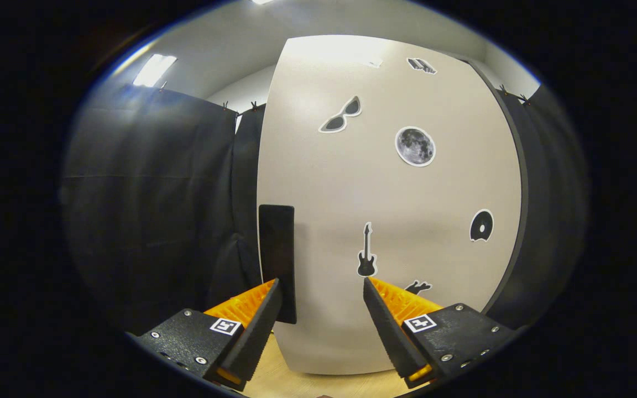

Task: Open the shoe cabinet door, grab the shoes and put them into the shoe cabinet, then close the shoe cabinet door.

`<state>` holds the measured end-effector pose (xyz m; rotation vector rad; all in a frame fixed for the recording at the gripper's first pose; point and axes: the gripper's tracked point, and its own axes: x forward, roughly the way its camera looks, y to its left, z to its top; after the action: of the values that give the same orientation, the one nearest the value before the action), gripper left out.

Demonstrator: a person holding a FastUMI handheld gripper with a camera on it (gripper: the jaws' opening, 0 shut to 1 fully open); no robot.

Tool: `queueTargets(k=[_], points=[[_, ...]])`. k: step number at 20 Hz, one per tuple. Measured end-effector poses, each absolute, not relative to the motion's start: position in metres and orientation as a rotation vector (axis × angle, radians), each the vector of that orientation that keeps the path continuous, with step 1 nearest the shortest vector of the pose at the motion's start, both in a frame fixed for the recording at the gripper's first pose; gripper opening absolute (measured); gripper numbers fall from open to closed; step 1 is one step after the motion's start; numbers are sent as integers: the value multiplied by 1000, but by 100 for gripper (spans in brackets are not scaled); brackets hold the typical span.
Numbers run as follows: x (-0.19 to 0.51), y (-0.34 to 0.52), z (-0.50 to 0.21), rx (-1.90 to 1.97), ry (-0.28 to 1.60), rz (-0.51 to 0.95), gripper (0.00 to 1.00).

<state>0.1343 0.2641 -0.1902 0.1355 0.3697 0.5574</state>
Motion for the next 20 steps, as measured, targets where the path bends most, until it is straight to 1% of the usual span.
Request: queueTargets(k=[5,10,20], points=[[137,268,-189,109,383,520,93],[134,265,-156,71,325,495,93],[100,211,-94,-7,252,356,95]])
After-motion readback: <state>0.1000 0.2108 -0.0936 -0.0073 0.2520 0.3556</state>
